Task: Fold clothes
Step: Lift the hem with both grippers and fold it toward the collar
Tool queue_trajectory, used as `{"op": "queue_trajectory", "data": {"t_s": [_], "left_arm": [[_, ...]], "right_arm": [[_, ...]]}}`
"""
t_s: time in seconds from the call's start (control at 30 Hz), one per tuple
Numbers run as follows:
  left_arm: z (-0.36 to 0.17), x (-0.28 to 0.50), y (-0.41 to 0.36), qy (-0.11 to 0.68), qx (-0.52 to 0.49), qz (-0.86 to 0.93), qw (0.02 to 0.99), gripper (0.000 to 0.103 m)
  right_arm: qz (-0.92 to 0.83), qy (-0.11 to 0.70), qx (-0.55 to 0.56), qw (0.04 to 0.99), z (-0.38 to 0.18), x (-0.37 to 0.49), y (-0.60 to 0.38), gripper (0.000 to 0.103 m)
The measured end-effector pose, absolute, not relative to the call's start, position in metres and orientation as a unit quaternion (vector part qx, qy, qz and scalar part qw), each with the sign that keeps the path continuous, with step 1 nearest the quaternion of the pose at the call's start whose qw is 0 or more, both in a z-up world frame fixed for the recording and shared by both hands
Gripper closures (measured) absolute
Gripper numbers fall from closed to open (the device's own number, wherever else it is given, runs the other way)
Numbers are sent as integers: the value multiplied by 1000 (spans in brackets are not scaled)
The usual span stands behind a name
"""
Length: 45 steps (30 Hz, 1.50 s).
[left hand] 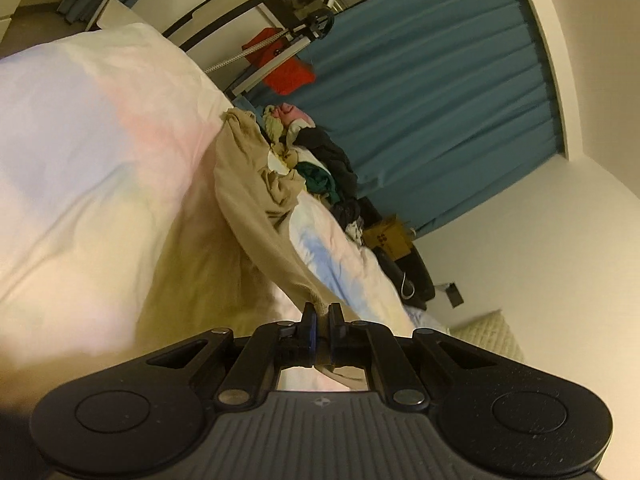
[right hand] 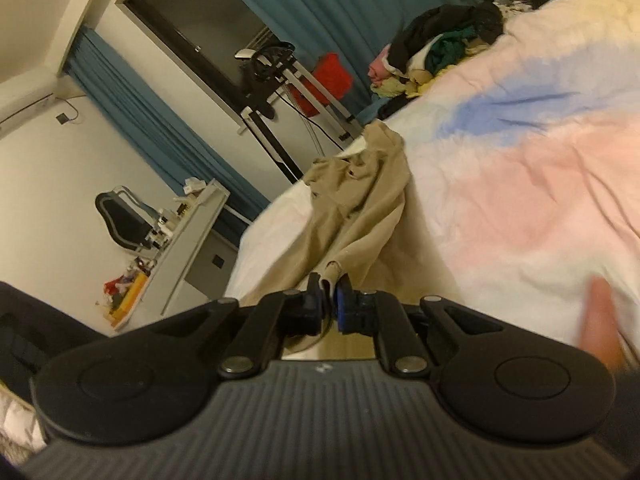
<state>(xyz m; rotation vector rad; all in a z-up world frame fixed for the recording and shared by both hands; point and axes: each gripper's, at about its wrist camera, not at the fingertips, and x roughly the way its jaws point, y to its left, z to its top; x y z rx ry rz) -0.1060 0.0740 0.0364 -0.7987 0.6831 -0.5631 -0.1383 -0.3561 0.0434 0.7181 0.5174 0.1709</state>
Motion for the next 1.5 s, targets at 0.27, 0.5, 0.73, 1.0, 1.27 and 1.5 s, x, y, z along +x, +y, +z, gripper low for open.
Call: {"op": "queue_trajectory", "data": {"t_s": [0.27,0.5,0.73,1.0,1.27,1.5], "left_arm": [[30,-160,73,320,-389,-259,824,98],[56,-104,54,335,-348,-225,847,97],[80,-3,14,339,-268,-187,882,97],[74,92,-20,329,-200,-133,913,97],[31,161,-46,340,-138,-95,925,97],[4,187,-53,348,-113,-93,926,94]], "right_arm": [[69,229,310,920,30,-202,-345,93],[53,217,317,922,41,-159,-350,93],[13,218,324,920,49,-58,-350,93],[-14,227,319,920,26,48,-350,93],[-18,256,263,930,-18,103,-341,93],[-20,283,251,926,-53,137,-343,92]]}}
